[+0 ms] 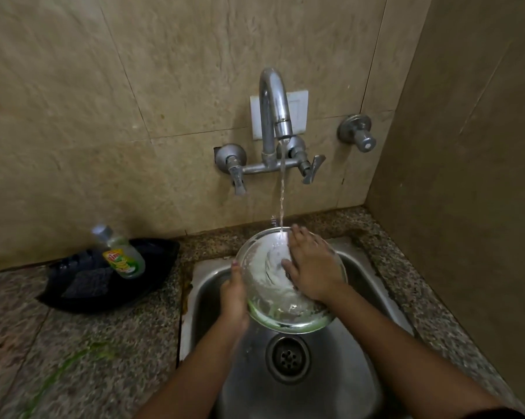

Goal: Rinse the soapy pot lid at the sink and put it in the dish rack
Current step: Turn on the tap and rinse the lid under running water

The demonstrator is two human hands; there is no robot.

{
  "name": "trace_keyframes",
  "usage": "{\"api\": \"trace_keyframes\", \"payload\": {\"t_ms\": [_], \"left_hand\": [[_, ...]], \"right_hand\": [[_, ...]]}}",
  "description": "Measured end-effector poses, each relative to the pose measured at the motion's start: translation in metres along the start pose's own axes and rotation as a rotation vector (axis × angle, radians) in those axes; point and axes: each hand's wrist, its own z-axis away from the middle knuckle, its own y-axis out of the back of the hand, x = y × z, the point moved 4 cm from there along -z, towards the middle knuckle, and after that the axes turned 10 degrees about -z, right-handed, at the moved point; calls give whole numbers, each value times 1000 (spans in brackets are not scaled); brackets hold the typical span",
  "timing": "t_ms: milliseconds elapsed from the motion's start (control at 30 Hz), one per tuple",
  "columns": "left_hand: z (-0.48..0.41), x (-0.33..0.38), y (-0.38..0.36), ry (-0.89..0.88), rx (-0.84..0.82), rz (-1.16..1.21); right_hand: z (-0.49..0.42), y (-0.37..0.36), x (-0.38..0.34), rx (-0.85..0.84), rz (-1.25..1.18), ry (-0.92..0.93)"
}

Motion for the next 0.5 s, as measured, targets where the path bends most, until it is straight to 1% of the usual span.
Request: {"api": "trace_keyframes", "payload": {"t_ms": [33, 133, 200, 233, 267, 300, 400, 467, 500], "left_hand": [[3, 2, -5, 8, -10, 8], [4, 14, -6, -36, -12, 40], [-2, 16, 5, -33, 3, 32], [-6, 16, 12, -34, 29, 25], [-9, 15, 17, -39, 54, 24], [-11, 13, 21, -42, 76, 20], [-3, 14, 15, -62, 46, -21], [6, 12, 5, -44, 7, -18], [11, 13, 1, -28, -8, -19]], "right_hand": [[-7, -2, -17, -22, -42, 52], [9, -10, -68, -171, -143, 314], [41, -11, -71, -255, -158, 454], [56, -9, -63, -264, -146, 485], [65, -7, -49, -253, -119, 470], [66, -3, -30, -222, -91, 399], [38, 12, 12, -43, -27, 118], [7, 16, 8, 61, -32, 53], [-6, 14, -3, 77, -66, 67]]}}
